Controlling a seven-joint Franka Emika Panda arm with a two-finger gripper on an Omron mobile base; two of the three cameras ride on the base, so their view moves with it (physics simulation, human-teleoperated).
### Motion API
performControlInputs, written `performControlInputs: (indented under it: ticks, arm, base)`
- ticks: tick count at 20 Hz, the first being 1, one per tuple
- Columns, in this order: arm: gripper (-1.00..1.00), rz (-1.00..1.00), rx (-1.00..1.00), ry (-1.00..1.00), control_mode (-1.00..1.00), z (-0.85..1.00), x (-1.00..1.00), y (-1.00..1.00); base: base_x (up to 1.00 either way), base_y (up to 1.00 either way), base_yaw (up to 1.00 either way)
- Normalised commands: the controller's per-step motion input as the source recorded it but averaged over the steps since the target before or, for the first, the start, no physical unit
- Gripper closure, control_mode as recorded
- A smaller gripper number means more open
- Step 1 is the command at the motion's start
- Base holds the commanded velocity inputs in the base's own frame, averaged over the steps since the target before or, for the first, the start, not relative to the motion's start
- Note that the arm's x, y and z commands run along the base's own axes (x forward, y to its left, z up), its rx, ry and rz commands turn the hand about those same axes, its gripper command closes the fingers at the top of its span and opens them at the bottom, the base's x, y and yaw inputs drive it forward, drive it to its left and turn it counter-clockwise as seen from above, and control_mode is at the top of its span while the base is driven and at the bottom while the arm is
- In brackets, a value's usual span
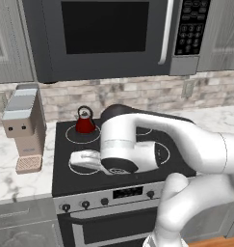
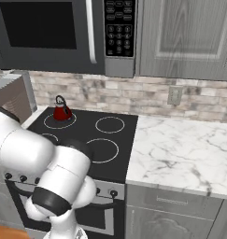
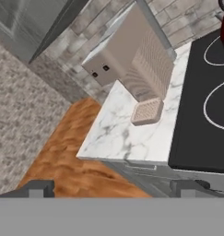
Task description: The kettle is done boiling. Turn off the stove, then wait for 300 timesteps before moving the kettle to the dining table.
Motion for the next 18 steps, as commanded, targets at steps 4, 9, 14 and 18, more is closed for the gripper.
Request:
performControlInputs:
  ticks: [4, 9, 14, 18]
  arm:
    - [-1.00, 0.00, -0.10, 0.00, -1.00, 0.49, 0.00, -0.01]
    - [-1.00, 0.00, -0.12, -0.03, -1.00, 0.46, 0.00, -0.06]
    - [-1.00, 0.00, -0.13, -0.06, -1.00, 0.44, 0.00, -0.08]
    - [-1.00, 0.00, -0.13, -0.05, -1.00, 0.38, 0.00, -0.11]
  base:
    - [0.00, 0.00, 0.00]
    - [0.00, 0.00, 0.00]
    - [0.00, 0.00, 0.00]
    - [0.00, 0.00, 0.00]
